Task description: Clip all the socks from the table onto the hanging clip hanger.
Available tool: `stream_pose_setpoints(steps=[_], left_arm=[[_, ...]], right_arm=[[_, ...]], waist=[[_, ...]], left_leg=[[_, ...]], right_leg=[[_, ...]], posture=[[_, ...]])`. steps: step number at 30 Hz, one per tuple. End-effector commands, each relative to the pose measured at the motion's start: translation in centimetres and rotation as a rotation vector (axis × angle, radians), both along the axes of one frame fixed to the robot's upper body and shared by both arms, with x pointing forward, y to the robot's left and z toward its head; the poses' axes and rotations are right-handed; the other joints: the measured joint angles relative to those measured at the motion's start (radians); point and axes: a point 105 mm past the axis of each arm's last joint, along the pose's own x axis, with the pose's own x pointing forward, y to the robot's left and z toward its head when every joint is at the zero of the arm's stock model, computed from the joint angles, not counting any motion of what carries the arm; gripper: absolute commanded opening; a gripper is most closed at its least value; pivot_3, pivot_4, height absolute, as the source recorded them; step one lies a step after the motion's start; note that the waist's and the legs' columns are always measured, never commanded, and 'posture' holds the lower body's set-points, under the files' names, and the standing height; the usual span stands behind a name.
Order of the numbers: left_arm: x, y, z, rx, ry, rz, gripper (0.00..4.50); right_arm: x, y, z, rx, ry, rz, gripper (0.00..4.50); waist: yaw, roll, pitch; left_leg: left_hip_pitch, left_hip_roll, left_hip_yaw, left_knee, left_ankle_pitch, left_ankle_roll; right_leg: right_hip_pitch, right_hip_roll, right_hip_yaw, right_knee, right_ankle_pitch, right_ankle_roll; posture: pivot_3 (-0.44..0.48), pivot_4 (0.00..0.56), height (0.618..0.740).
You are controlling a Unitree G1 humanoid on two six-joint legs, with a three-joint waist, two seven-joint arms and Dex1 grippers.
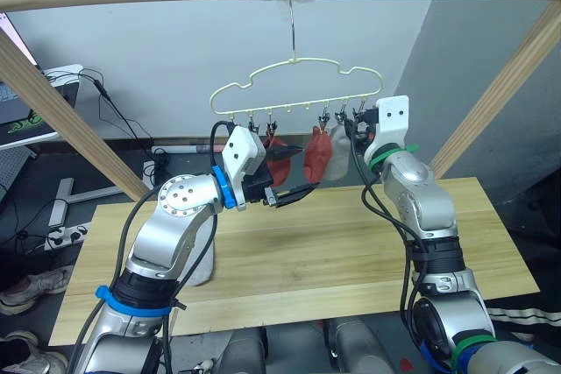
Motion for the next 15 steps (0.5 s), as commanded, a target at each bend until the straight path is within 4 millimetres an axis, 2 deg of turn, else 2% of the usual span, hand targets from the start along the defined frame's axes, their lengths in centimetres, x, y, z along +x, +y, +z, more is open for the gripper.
stream_pose_setpoints(steps=[1, 15], left_arm=[[-0.67, -0.47, 1.20, -0.006, -0.049, -0.027, 3.71], [-0.57, -0.76, 1.59, -0.013, -0.053, -0.030, 3.71]], right_arm=[[-0.15, -0.11, 1.90, 0.012, -0.075, -0.006, 1.88], [0.12, -0.09, 2.52, 0.015, -0.101, -0.017, 1.88]], waist=[[0.000, 0.000, 0.000], [0.000, 0.000, 0.007]], left_leg=[[0.000, 0.000, 0.000, 0.000, 0.000, 0.000], [0.000, 0.000, 0.000, 0.000, 0.000, 0.000]], right_leg=[[0.000, 0.000, 0.000, 0.000, 0.000, 0.000], [0.000, 0.000, 0.000, 0.000, 0.000, 0.000]], posture=[[-0.037, 0.229, 0.737], [-0.040, 0.229, 0.737]])
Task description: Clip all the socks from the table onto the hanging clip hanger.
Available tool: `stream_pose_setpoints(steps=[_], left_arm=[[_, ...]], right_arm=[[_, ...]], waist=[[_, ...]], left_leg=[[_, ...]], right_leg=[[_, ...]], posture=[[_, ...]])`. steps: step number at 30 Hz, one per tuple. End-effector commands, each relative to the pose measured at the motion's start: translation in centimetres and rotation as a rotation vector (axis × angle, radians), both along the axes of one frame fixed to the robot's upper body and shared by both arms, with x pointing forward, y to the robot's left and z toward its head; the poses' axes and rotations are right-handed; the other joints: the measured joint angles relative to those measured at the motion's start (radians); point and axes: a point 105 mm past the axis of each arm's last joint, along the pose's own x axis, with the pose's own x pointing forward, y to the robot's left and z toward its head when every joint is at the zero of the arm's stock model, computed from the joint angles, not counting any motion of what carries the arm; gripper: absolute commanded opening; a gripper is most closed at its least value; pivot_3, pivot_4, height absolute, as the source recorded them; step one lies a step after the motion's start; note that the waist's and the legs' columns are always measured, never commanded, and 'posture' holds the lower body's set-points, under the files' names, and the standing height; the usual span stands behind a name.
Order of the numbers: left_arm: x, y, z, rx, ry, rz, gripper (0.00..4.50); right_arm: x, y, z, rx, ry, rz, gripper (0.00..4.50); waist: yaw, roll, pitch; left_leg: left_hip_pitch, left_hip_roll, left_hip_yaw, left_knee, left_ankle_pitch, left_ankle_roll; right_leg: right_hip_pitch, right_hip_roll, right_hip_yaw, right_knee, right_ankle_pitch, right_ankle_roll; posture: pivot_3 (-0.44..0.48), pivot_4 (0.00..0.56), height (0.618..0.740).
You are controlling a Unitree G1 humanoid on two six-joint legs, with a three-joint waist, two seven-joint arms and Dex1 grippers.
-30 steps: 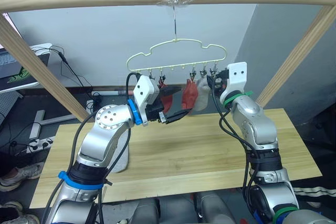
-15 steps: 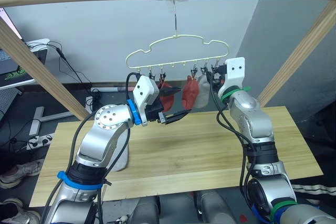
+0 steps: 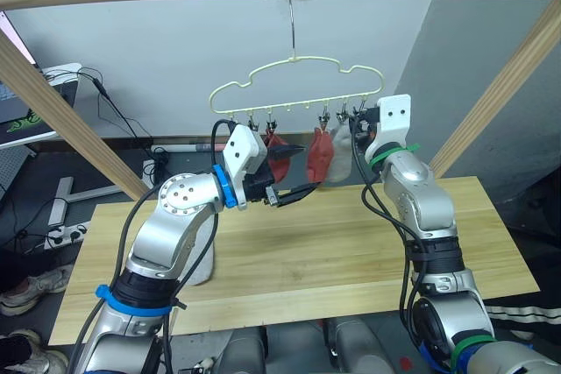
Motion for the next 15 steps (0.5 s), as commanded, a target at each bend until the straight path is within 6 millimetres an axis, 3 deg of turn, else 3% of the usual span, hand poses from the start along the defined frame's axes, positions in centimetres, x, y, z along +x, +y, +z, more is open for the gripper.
stream_pose_setpoints(steps=[1, 15], left_arm=[[-0.51, -0.57, 1.34, -0.016, -0.051, -0.027, 3.71], [-0.46, -0.60, 1.41, -0.026, -0.048, -0.022, 3.71]], right_arm=[[0.07, 0.06, 2.25, 0.015, -0.082, 0.000, 1.88], [0.66, 1.02, 2.94, 0.009, -0.110, 0.044, 1.88]], waist=[[0.000, 0.000, 0.001], [0.000, 0.000, 0.013]], left_leg=[[0.000, 0.000, 0.000, 0.000, 0.000, 0.000], [0.000, 0.000, 0.000, 0.000, 0.000, 0.000]], right_leg=[[0.000, 0.000, 0.000, 0.000, 0.000, 0.000], [0.000, 0.000, 0.000, -0.001, 0.000, 0.000]], posture=[[-0.040, 0.229, 0.737], [-0.033, 0.231, 0.737]])
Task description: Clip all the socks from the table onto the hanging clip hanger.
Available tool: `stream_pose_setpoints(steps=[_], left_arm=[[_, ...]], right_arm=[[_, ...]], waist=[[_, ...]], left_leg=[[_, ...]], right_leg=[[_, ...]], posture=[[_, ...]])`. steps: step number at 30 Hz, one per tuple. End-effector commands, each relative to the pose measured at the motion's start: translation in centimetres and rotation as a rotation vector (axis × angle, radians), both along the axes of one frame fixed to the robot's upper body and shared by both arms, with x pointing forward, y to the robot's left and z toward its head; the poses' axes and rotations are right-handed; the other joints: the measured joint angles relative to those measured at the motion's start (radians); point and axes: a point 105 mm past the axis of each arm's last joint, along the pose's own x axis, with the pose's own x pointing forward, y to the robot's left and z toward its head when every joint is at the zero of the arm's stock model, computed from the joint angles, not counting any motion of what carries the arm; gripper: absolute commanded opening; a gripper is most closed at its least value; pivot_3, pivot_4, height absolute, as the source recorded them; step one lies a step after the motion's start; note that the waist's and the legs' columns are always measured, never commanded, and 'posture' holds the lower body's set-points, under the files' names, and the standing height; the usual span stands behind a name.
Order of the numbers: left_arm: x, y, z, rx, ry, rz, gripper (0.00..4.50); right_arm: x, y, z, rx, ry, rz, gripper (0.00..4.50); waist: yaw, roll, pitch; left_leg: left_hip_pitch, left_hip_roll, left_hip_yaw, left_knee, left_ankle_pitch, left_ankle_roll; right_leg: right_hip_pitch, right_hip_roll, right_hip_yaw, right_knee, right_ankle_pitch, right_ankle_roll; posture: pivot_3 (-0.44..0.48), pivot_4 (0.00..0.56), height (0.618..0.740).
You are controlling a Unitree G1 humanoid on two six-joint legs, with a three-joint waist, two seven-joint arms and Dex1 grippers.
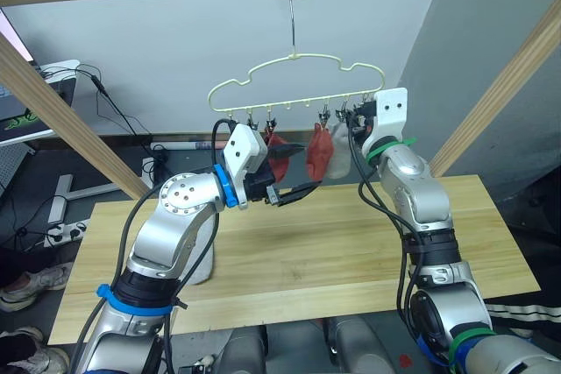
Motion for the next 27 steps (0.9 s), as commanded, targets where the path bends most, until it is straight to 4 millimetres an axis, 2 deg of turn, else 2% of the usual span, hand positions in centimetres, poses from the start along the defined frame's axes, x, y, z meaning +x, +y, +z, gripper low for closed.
stream_pose_setpoints(steps=[1, 27], left_arm=[[-0.5, -0.5, 1.3, -0.021, -0.048, -0.023, 3.71], [-0.7, -0.6, 1.5, -0.046, -0.038, -0.022, 3.71]], right_arm=[[-0.1, 0.4, 2.3, 0.007, -0.086, 0.023, 1.88], [-0.1, 1.5, 2.8, -0.004, -0.112, 0.087, 1.88]], waist=[[0.000, 0.000, 0.000], [0.000, 0.000, 0.001]], left_leg=[[0.000, 0.000, 0.000, 0.000, 0.000, 0.000], [0.000, 0.000, 0.000, 0.000, 0.000, 0.000]], right_leg=[[0.000, 0.000, 0.000, 0.000, 0.000, 0.000], [0.000, 0.000, 0.000, 0.000, 0.000, 0.000]], posture=[[-0.033, 0.231, 0.737], [-0.028, 0.227, 0.737]])
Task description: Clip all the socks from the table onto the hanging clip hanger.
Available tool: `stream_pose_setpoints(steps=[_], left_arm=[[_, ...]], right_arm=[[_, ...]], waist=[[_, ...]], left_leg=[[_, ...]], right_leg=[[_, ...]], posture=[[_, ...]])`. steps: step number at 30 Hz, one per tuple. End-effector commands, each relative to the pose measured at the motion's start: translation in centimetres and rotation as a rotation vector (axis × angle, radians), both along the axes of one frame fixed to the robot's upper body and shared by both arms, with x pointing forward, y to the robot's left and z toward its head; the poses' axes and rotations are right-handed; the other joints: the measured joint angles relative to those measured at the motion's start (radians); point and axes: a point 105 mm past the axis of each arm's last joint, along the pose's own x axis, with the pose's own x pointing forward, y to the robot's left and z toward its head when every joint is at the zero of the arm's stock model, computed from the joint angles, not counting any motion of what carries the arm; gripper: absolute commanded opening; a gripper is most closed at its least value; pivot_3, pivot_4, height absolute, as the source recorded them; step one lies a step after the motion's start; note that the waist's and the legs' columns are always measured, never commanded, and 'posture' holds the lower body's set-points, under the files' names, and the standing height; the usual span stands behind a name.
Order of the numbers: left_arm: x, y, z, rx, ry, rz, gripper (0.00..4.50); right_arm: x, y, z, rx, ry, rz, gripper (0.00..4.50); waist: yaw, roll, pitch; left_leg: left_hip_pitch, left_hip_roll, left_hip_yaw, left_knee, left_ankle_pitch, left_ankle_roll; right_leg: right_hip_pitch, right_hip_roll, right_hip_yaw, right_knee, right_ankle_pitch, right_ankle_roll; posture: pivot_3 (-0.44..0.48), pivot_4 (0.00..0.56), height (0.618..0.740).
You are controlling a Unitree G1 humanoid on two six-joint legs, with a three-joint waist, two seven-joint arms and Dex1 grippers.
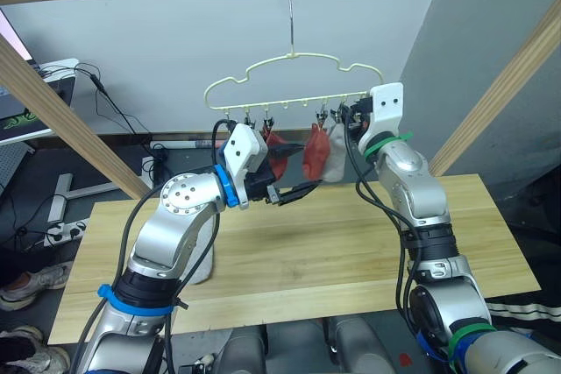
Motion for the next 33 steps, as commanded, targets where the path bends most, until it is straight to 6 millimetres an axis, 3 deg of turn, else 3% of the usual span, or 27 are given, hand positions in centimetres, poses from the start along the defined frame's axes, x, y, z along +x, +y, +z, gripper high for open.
stream_pose_setpoints(steps=[1, 4, 7, 10, 12, 19, 23, 24, 29, 33], left_arm=[[-0.7, -0.5, 1.7, -0.044, -0.049, -0.030, 3.71], [-0.7, -0.5, 1.9, -0.066, -0.047, -0.027, 3.71], [-0.6, -0.4, 2.0, -0.078, -0.046, -0.016, 3.71], [-0.5, -0.4, 2.1, -0.081, -0.048, -0.008, 3.71], [-0.5, -0.4, 2.1, -0.084, -0.049, 0.000, 3.71], [-0.3, 0.2, 1.6, -0.082, -0.041, 0.058, 3.71], [0.0, 0.7, 1.7, -0.117, -0.012, 0.082, 4.48], [0.0, 0.9, 1.7, -0.116, -0.018, 0.092, 4.48], [1.4, 4.9, -0.8, -0.040, 0.009, 0.303, 4.48], [2.4, 11.8, -6.0, 0.036, 0.170, 0.619, 4.48]], right_arm=[[-0.2, 0.5, 2.0, 0.007, -0.071, 0.020, 1.88], [-0.2, 0.5, 2.0, 0.009, -0.073, 0.022, 1.88], [-0.2, 0.4, 2.1, 0.012, -0.075, 0.019, 1.33], [-0.2, 0.3, 2.1, 0.014, -0.078, 0.015, 0.39], [-0.2, 0.2, 2.2, 0.015, -0.079, 0.012, 0.01], [-0.3, -0.1, 2.2, 0.016, -0.082, 0.008, 0.01], [-0.2, -0.2, 2.3, 0.012, -0.084, 0.009, 0.00], [-0.2, -0.2, 2.3, 0.010, -0.083, 0.011, 0.00], [-0.3, -0.3, 2.2, 0.004, -0.079, 0.015, 0.00], [-0.4, -0.5, 2.3, -0.005, -0.075, 0.019, 0.00]], waist=[[0.000, 0.000, 0.000], [0.000, 0.000, 0.000], [0.000, 0.000, 0.000], [0.000, 0.000, 0.000], [0.000, 0.000, 0.000], [0.000, 0.000, 0.000], [0.000, 0.000, 0.000], [0.000, 0.000, 0.000], [-0.001, 0.000, 0.000], [-0.001, 0.000, 0.002]], left_leg=[[0.000, 0.000, 0.000, 0.000, 0.000, 0.000], [0.000, 0.000, 0.000, 0.000, 0.000, 0.000], [0.000, 0.000, 0.000, 0.000, 0.000, 0.000], [0.000, 0.000, 0.000, 0.000, 0.000, 0.000], [0.000, 0.000, 0.000, 0.000, 0.000, 0.000], [0.000, 0.000, 0.000, 0.000, 0.000, 0.000], [0.000, 0.000, 0.000, 0.000, 0.000, 0.000], [0.000, 0.000, 0.000, 0.000, 0.000, 0.000], [0.000, 0.000, 0.000, -0.001, 0.000, 0.000], [0.000, 0.000, 0.000, -0.002, 0.000, 0.000]], right_leg=[[0.000, 0.000, 0.000, 0.000, 0.000, 0.000], [0.000, 0.000, 0.000, 0.000, 0.000, 0.000], [0.000, 0.000, 0.000, 0.000, 0.000, 0.000], [0.000, 0.000, 0.000, 0.000, 0.000, 0.000], [0.000, 0.000, 0.000, 0.000, 0.000, 0.000], [0.000, 0.000, 0.000, 0.000, 0.000, 0.000], [0.000, 0.000, 0.000, 0.000, 0.000, 0.000], [0.000, 0.000, 0.000, 0.000, 0.000, 0.000], [0.000, 0.000, 0.000, 0.000, 0.000, 0.000], [-0.001, 0.000, 0.000, 0.000, 0.000, 0.000]], posture=[[-0.028, 0.227, 0.737], [-0.024, 0.223, 0.737], [-0.025, 0.224, 0.737], [-0.025, 0.225, 0.737], [-0.025, 0.225, 0.737], [-0.018, 0.215, 0.737], [-0.015, 0.216, 0.737], [-0.013, 0.214, 0.737], [-0.016, 0.228, 0.737], [-0.014, 0.241, 0.737]])
